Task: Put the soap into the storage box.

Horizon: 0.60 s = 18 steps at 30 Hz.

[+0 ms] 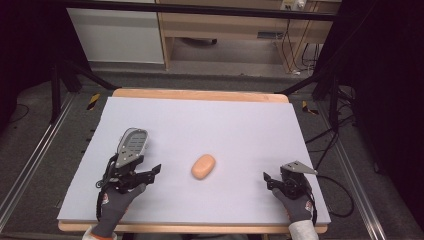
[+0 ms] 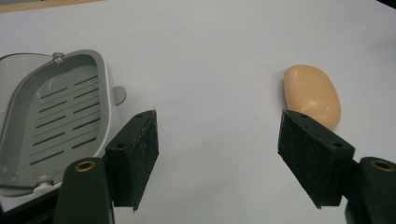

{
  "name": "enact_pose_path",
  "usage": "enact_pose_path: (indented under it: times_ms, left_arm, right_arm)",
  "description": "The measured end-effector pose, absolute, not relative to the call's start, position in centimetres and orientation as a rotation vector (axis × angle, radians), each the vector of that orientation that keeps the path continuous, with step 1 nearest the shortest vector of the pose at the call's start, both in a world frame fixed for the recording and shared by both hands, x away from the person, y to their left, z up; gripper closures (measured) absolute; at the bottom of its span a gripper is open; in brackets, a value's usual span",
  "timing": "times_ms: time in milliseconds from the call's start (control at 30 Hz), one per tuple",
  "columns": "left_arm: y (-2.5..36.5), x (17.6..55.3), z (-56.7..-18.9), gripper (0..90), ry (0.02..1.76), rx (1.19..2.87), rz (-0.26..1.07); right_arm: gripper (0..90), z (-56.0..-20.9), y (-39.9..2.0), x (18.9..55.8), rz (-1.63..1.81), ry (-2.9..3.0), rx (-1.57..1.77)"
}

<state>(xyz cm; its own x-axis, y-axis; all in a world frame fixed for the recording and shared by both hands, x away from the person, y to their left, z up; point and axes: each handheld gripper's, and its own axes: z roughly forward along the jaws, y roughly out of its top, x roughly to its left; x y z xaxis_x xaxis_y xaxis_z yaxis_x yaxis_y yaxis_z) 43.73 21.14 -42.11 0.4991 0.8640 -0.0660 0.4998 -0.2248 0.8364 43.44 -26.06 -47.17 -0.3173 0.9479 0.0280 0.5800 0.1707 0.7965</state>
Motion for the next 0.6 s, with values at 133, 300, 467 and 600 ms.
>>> enact_pose_path:
  times_ms: [133, 300, 467, 600]
  left_arm:
    - [20.5, 44.0, -41.8, 28.3, 1.121, 1.878, 0.530]
    - [19.5, 44.5, -41.5, 28.2, 1.108, 1.880, 0.526]
    - [18.4, 44.9, -41.2, 28.2, 1.094, 1.883, 0.521]
    - [17.5, 45.1, -41.1, 28.1, 1.079, 1.895, 0.515]
  right_arm:
    - [30.1, -47.1, -26.0, 43.5, 1.004, 1.971, 1.439]
    - [29.9, -47.0, -26.1, 43.5, 1.004, 1.970, 1.432]
    - [29.6, -47.0, -26.1, 43.5, 1.005, 1.964, 1.432]
    - [29.4, -46.9, -26.1, 43.5, 1.004, 1.963, 1.435]
